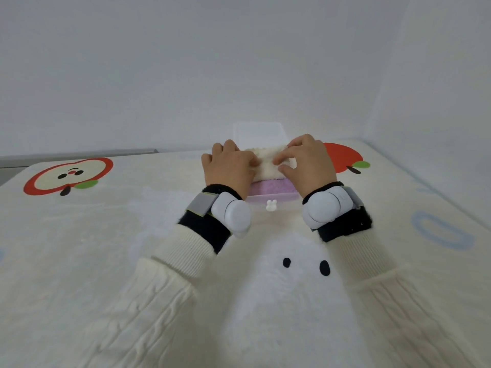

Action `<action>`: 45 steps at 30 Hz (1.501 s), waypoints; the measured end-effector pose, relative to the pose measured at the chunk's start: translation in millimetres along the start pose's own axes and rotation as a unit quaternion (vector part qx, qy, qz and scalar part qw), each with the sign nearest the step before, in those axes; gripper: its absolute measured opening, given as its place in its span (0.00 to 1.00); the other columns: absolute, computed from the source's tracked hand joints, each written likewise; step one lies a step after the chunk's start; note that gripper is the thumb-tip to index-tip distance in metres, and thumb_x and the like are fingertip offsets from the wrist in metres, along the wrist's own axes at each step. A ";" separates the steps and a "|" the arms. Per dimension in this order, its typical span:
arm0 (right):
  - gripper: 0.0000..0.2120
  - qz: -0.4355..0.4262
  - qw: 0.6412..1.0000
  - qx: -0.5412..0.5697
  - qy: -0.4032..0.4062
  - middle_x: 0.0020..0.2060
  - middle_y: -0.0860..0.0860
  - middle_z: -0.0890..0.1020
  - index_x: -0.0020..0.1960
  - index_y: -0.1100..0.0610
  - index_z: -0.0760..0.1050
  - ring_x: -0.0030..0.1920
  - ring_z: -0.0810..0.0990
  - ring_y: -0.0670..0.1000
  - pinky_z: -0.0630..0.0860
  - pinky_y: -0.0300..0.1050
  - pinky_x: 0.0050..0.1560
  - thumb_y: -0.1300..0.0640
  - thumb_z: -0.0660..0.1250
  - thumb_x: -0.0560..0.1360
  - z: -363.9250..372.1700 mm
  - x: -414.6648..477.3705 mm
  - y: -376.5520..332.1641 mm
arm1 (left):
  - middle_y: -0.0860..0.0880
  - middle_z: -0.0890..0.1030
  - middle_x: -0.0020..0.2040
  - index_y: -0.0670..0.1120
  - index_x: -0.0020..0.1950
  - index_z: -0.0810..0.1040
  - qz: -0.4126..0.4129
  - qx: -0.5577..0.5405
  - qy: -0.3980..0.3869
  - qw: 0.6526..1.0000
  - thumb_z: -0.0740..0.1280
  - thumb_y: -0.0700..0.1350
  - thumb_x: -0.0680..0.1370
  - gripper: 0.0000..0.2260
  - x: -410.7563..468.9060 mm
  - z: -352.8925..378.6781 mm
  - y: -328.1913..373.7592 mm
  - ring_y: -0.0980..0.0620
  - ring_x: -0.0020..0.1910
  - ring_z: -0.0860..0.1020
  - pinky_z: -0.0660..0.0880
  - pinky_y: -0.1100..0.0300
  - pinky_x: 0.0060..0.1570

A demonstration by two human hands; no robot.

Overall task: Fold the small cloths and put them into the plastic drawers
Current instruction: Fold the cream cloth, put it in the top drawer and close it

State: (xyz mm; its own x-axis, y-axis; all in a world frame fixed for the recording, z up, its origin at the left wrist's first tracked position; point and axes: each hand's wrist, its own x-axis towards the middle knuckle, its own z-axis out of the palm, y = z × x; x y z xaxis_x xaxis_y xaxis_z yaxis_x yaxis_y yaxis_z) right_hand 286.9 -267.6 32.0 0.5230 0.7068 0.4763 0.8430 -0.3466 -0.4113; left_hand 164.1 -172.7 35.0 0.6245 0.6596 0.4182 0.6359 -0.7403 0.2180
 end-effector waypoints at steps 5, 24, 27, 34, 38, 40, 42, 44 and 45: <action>0.09 0.066 0.998 -0.003 -0.021 0.64 0.51 0.70 0.48 0.45 0.82 0.63 0.68 0.57 0.70 0.53 0.61 0.56 0.69 0.72 -3.1 1.5 -0.9 | 0.47 0.70 0.57 0.56 0.59 0.77 -0.013 0.034 -0.011 0.999 0.64 0.47 0.75 0.12 0.7 0.4 0.6 0.43 0.58 0.68 0.63 0.52 0.55; 0.14 0.107 0.982 0.057 -0.145 0.62 0.51 0.80 0.59 0.55 0.79 0.61 0.76 0.54 0.71 0.45 0.62 0.56 0.60 0.76 -1.2 6.9 3.3 | 0.44 0.70 0.62 0.54 0.63 0.76 -0.062 -0.066 -0.152 0.984 0.57 0.53 0.79 0.15 -6.2 -12.5 -6.0 0.43 0.61 0.70 0.70 0.51 0.58; 0.11 0.100 0.988 0.098 -0.058 0.57 0.51 0.82 0.52 0.54 0.81 0.56 0.78 0.52 0.70 0.42 0.55 0.56 0.62 0.75 -7.2 2.9 5.0 | 0.45 0.73 0.62 0.50 0.64 0.75 -0.046 -0.138 -0.148 0.978 0.64 0.59 0.75 0.21 -13.6 -28.2 -5.5 0.46 0.59 0.74 0.70 0.56 0.57; 0.23 0.179 0.975 0.091 -0.095 0.54 0.54 0.78 0.62 0.57 0.69 0.53 0.79 0.58 0.77 0.57 0.54 0.42 0.62 0.74 -14.4 -7.2 1.8 | 0.46 0.68 0.65 0.53 0.73 0.62 0.021 -0.111 -0.250 0.962 0.75 0.57 0.67 0.39 -22.9 -42.8 -8.4 0.46 0.58 0.73 0.67 0.58 0.54; 0.24 0.185 0.973 0.116 -0.080 0.50 0.54 0.79 0.59 0.59 0.72 0.50 0.81 0.58 0.79 0.59 0.53 0.40 0.60 0.75 -16.4 -10.3 2.1 | 0.44 0.72 0.63 0.50 0.72 0.59 0.007 -0.147 -0.221 0.964 0.76 0.48 0.67 0.38 -21.9 -38.2 -14.7 0.45 0.57 0.74 0.70 0.56 0.54; 0.22 0.183 0.968 0.162 -0.054 0.49 0.52 0.78 0.58 0.59 0.72 0.50 0.80 0.57 0.79 0.59 0.52 0.41 0.61 0.75 -16.9 -11.1 3.2 | 0.43 0.72 0.63 0.49 0.72 0.59 -0.017 -0.181 -0.185 0.966 0.76 0.47 0.67 0.39 -20.2 -36.8 -17.0 0.44 0.58 0.74 0.70 0.56 0.52; 0.23 0.170 0.966 0.189 -0.037 0.51 0.52 0.77 0.61 0.59 0.71 0.53 0.78 0.55 0.78 0.58 0.56 0.42 0.61 0.76 -14.7 -9.8 3.4 | 0.42 0.71 0.64 0.49 0.72 0.58 -0.044 -0.206 -0.138 0.968 0.76 0.46 0.67 0.39 -15.2 -33.3 -17.4 0.44 0.58 0.74 0.69 0.58 0.50; 0.25 0.158 0.965 0.208 -0.023 0.57 0.54 0.77 0.65 0.59 0.69 0.58 0.76 0.55 0.74 0.52 0.60 0.42 0.62 0.76 -9.7 -9.6 1.5 | 0.42 0.69 0.65 0.48 0.73 0.57 -0.062 -0.213 -0.108 0.969 0.75 0.46 0.68 0.39 -10.9 -28.9 -15.2 0.42 0.57 0.75 0.69 0.58 0.48; 0.26 0.154 0.965 0.212 -0.018 0.61 0.56 0.75 0.67 0.59 0.68 0.61 0.75 0.55 0.72 0.48 0.61 0.43 0.62 0.76 -6.2 -8.6 1.0 | 0.41 0.68 0.65 0.48 0.73 0.56 -0.071 -0.214 -0.102 0.969 0.75 0.46 0.68 0.39 -8.2 -25.7 -14.3 0.42 0.56 0.75 0.69 0.58 0.47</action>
State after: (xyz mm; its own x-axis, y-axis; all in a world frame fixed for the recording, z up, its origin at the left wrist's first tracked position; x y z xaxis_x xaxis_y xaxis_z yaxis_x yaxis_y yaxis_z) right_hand 284.0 -277.9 32.3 0.7288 0.6349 0.2564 0.5179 -0.2661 -0.8130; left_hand 138.2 -170.9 51.1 0.6488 0.7387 0.1826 0.5034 -0.5967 0.6249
